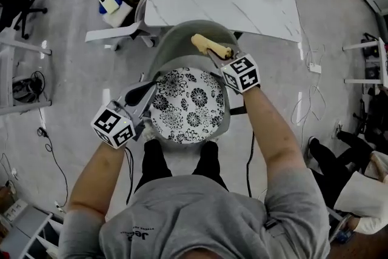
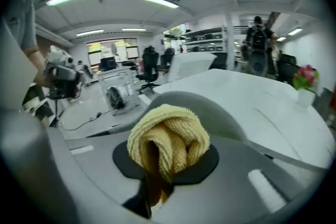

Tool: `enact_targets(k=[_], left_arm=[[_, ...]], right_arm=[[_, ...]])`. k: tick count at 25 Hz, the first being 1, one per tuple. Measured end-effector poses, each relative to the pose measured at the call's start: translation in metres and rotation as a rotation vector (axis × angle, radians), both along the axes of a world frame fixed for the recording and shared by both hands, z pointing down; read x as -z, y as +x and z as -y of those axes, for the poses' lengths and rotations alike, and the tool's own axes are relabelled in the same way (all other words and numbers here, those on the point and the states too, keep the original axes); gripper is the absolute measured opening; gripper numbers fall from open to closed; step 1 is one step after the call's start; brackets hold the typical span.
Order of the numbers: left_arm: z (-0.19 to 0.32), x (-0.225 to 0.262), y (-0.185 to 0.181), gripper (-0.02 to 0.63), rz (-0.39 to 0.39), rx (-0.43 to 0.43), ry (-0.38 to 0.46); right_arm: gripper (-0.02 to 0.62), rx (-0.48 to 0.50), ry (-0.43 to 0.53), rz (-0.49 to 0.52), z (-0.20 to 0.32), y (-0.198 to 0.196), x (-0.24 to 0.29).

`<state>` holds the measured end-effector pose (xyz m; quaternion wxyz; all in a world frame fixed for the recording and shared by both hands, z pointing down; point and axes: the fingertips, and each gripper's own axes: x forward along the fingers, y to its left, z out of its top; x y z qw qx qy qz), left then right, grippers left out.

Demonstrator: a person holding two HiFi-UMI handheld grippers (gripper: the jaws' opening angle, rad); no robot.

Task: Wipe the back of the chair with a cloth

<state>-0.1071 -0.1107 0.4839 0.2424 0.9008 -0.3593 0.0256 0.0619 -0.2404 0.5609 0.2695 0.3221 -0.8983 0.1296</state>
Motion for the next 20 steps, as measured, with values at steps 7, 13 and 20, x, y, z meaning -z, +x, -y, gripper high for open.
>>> enact_targets(k=[7, 13, 20], left_arm=[[-0.017, -0.013, -0.043, 0.058, 0.021, 0.036, -0.025], [-0.029, -0.021, -0.072, 0.058, 0.008, 0.067, -0.052], [-0.037, -0.03, -0.073, 0.058, -0.011, 0.076, -0.086]], right_arm=[[0.06, 0.264, -0.11, 0.045, -0.023, -0.131, -0.041], [0.06, -0.008, -0.188, 0.029, 0.022, -0.132, -0.073], [0.061, -0.179, -0.296, 0.142, 0.035, -0.115, -0.077]])
